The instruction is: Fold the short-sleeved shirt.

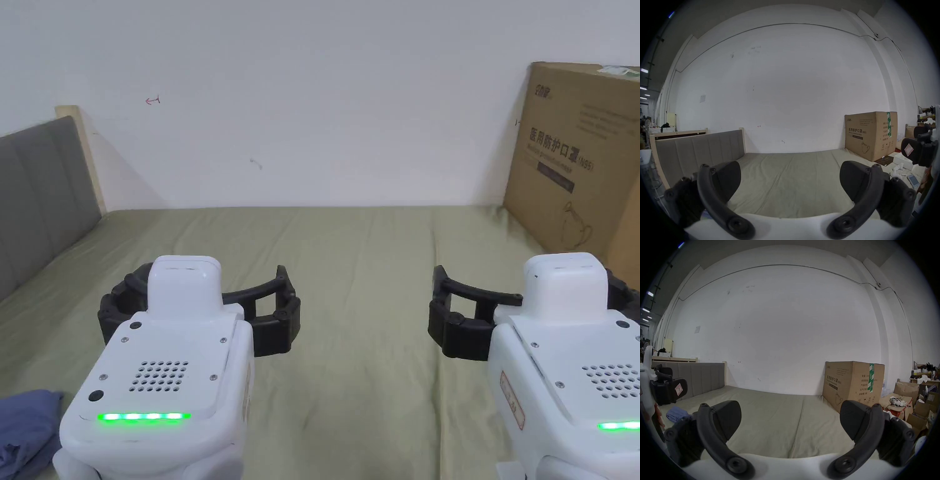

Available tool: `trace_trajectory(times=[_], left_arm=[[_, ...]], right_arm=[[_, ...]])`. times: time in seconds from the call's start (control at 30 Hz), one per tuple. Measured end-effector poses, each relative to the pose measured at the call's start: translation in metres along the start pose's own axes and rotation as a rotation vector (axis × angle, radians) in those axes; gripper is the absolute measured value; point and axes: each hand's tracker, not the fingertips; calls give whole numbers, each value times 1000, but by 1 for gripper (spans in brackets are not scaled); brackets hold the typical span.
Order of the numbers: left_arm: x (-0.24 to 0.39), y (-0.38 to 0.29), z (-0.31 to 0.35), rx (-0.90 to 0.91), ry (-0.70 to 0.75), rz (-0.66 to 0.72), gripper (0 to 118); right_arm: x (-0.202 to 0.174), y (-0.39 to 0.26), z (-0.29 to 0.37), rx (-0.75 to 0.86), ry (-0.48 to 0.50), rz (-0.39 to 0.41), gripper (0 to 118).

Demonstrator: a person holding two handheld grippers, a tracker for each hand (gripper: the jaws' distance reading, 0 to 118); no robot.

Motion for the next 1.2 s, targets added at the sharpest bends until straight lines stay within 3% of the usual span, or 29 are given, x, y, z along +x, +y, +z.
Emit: trace_trajectory(times=[1.2], left_arm=[[1,-2,3,-5,1,-2,118]], right_arm=[[2,-3,3,-5,-9,-9,118]])
